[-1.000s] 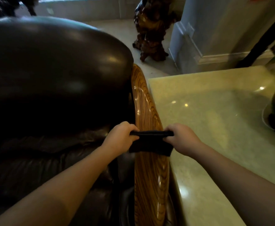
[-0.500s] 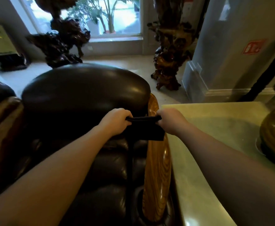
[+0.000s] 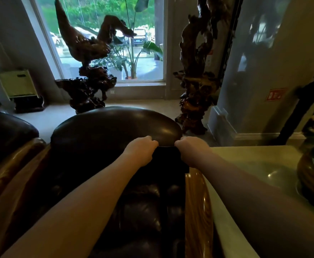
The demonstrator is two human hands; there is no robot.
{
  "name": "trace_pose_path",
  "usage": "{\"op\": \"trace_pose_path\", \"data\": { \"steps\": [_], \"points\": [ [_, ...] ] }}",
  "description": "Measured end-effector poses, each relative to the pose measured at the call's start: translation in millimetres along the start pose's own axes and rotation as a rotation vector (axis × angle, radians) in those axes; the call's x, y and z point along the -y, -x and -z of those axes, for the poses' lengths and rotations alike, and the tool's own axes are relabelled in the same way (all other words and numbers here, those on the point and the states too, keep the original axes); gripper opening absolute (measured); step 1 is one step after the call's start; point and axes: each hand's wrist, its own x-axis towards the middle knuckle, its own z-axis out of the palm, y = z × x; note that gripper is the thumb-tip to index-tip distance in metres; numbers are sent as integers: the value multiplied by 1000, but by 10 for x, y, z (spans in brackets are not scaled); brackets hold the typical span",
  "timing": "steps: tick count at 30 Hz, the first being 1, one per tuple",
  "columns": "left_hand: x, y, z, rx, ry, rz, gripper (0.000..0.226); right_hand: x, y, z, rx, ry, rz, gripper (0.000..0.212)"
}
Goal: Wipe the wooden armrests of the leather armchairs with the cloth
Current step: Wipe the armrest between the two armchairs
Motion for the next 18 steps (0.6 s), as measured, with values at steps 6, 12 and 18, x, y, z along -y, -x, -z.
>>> {"op": "trace_pose_path", "data": {
  "steps": [6,12,18],
  "points": [
    [411,581,-108,-45,-25,-74,18,865,18,44,67,-27,-97,18],
    [897,1068,-191,0,-73,-112,12,1635,-16,-32,84,-31,-146,9],
    [1195,1457,-188,-61,64,44,16,2079,-154,-21,31,-42,-104,12]
  ]
}}
